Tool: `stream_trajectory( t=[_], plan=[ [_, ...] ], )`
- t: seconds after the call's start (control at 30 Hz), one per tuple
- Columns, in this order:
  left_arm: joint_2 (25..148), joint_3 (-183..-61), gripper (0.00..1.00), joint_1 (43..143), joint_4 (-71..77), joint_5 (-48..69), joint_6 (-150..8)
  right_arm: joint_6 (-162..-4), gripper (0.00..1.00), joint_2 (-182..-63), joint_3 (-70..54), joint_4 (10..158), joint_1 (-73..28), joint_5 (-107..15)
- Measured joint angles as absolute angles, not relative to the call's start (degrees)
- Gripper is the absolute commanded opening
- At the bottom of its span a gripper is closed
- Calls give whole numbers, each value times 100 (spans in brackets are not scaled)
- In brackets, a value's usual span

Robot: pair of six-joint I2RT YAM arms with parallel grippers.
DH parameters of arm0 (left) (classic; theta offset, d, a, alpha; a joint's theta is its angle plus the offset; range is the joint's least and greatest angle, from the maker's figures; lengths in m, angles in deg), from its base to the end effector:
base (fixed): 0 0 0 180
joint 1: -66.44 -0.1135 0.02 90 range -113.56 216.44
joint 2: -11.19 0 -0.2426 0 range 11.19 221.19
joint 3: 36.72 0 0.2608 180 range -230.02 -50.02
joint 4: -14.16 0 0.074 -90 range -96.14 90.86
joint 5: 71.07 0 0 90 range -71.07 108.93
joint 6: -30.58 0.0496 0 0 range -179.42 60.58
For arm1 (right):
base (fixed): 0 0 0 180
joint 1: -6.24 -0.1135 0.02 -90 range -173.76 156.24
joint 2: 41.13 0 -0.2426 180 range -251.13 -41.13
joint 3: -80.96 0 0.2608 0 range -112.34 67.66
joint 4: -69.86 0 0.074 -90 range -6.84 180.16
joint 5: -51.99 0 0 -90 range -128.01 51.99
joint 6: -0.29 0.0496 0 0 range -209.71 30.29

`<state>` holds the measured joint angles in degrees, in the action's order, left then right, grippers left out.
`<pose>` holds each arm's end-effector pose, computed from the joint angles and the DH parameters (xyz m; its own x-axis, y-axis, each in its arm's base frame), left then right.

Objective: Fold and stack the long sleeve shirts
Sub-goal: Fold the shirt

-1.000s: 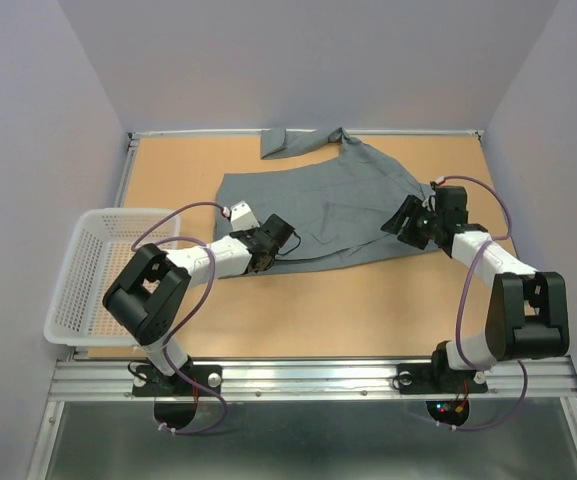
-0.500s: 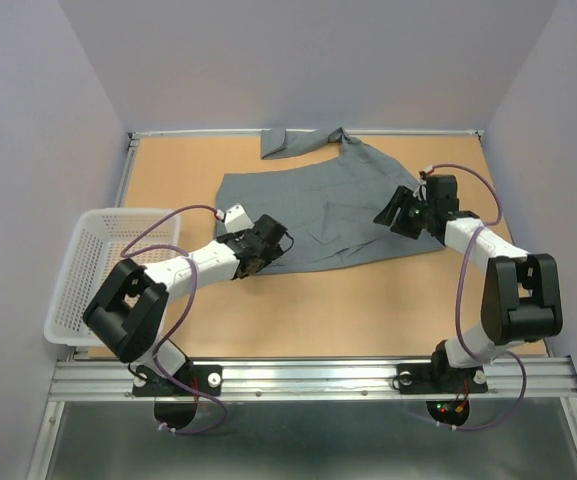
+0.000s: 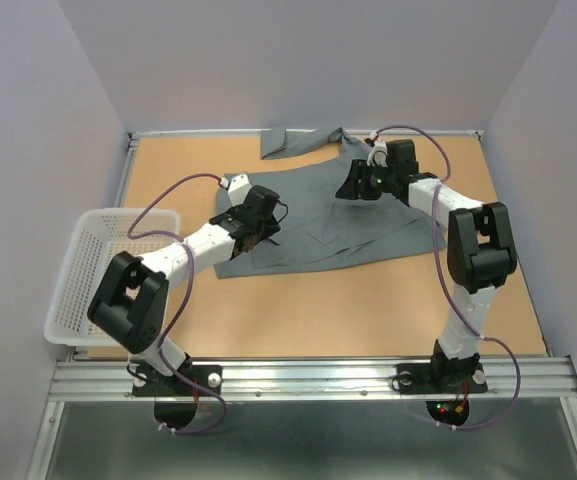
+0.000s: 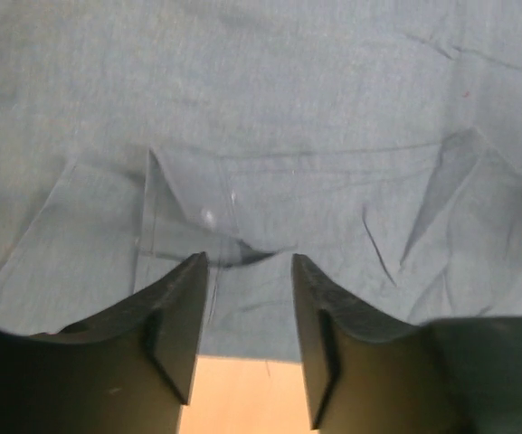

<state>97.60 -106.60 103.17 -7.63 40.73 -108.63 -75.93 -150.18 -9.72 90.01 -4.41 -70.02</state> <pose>0.2907 -0.1940 0.2070 -0.5683 -0.4531 -0.6869 -0.1660 0.8807 -0.4436 0.4251 0.1067 0.1883 -0.7289 0.0685 -0.6812 -0.4023 0.7623 0.5070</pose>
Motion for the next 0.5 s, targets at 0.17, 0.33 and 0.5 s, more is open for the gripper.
stream_trajectory(
  t=[0.17,0.33,0.5],
  plan=[
    [10368,-11165,47,10195,-505,3887,-10385,-7737,54,-15707,-1298,9004,-518,-7364],
    [10648,-11633,39,10085,-238,3636,-10181,-7755,53,-15945,-1298,9019,-570,-7627],
    [10792,-11419,35,9941,-96,3404,-10177,-7796,52,-16078,-1298,9017,-585,-7636]
  ],
)
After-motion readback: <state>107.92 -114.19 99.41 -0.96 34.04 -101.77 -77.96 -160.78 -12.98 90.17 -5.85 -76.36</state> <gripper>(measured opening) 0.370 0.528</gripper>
